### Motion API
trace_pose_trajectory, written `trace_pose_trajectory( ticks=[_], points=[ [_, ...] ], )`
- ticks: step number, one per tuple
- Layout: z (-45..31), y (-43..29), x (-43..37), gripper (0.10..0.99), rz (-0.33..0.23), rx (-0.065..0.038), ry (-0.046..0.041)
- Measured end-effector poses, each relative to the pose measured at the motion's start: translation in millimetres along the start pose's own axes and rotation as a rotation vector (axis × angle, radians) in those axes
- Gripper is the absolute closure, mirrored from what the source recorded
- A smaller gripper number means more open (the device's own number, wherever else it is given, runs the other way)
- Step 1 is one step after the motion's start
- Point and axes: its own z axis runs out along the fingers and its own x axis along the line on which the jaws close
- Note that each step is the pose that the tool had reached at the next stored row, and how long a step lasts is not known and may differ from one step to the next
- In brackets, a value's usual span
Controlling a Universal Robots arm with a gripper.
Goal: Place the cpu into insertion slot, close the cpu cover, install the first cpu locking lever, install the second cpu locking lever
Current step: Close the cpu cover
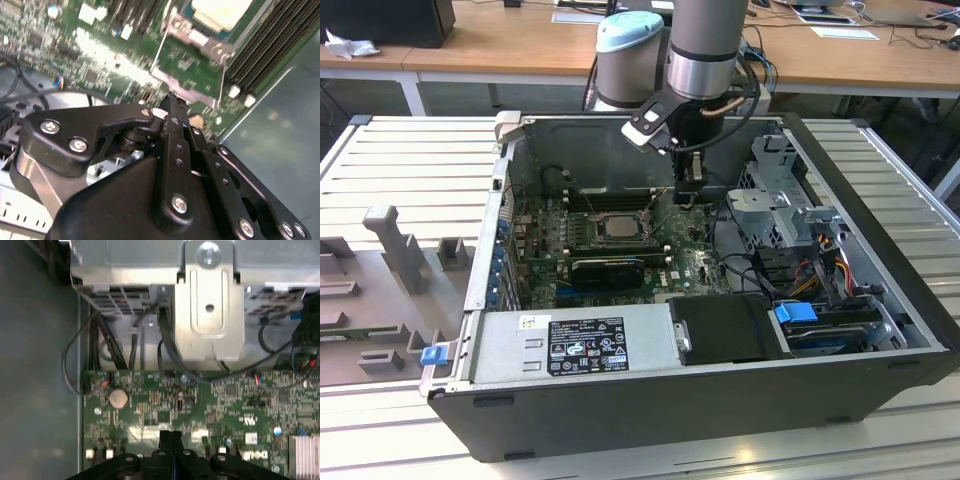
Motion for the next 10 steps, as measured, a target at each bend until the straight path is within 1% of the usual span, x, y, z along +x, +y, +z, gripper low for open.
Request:
trace_pose_trajectory(
  ticks=[1, 3, 5, 6, 7, 8, 10],
  points=[
    [0.0, -6.4, 0.0, 0.980, 0.000, 0.001, 0.0003],
    [-0.1, -14.9, -0.1, 0.980, 0.000, 0.002, 0.0004],
    [0.8, -32.1, -0.2, 0.980, 0.000, 0.002, 0.0008],
    [2.8, -43.5, -0.3, 0.980, 0.000, 0.002, 0.0006],
    [4.9, -48.7, -0.3, 0.980, 0.000, 0.002, 0.0005],
    [6.8, -51.0, -0.3, 0.980, 0.000, 0.002, 0.0005],
    [13.7, -55.6, -0.3, 0.980, -0.001, 0.002, 0.0007]
  ],
)
